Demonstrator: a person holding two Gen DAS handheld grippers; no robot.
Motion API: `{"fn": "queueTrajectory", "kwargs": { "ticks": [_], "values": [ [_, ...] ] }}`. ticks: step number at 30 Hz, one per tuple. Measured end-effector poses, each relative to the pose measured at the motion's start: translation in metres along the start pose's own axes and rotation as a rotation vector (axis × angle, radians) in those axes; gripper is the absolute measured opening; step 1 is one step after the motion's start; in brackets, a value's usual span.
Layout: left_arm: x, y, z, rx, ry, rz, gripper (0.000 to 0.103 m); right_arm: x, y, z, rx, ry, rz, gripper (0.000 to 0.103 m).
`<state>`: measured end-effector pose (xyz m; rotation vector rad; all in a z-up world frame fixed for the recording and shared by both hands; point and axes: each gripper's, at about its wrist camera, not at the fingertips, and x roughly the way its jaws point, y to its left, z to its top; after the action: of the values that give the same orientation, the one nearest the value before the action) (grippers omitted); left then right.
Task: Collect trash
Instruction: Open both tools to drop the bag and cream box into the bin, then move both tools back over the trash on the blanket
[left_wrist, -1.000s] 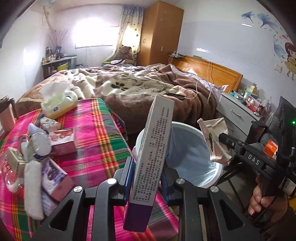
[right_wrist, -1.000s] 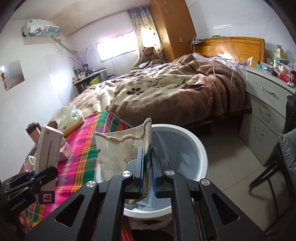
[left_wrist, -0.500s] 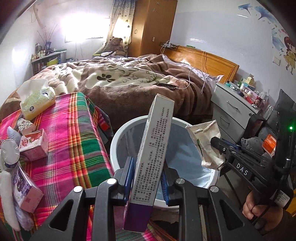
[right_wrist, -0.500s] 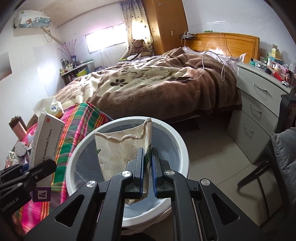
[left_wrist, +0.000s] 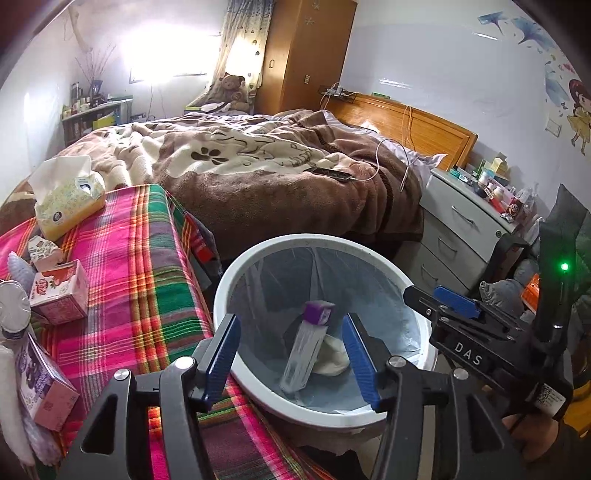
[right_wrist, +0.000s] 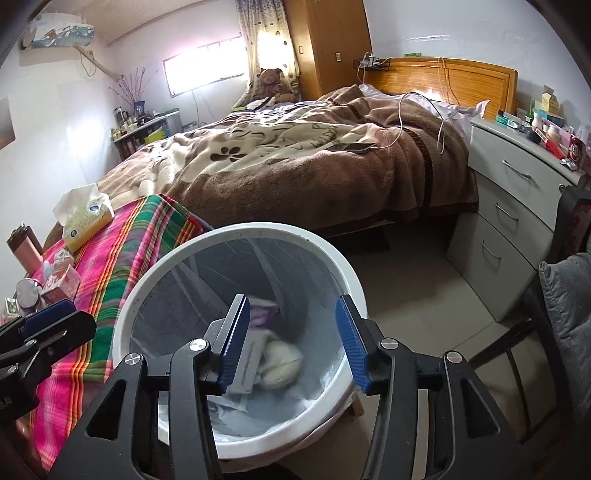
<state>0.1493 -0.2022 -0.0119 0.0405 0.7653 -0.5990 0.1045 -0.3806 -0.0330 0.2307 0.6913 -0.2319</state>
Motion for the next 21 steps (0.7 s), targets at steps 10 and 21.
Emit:
{"fn": "queueTrajectory", "kwargs": {
  "ticks": [10, 21],
  "values": [
    [-0.032, 0.018, -0.005, -0.026, -0.041, 0.054, 0.058, -0.017, 0.015, 0.001, -0.004, -0.044, 0.039, 0.05],
    [-0.081, 0.047, -0.016, -0.06, -0.112, 0.137, 0.059, -0.034, 0.05, -0.002, -0.058, -0.093, 0.116, 0.05]
  ]
}}
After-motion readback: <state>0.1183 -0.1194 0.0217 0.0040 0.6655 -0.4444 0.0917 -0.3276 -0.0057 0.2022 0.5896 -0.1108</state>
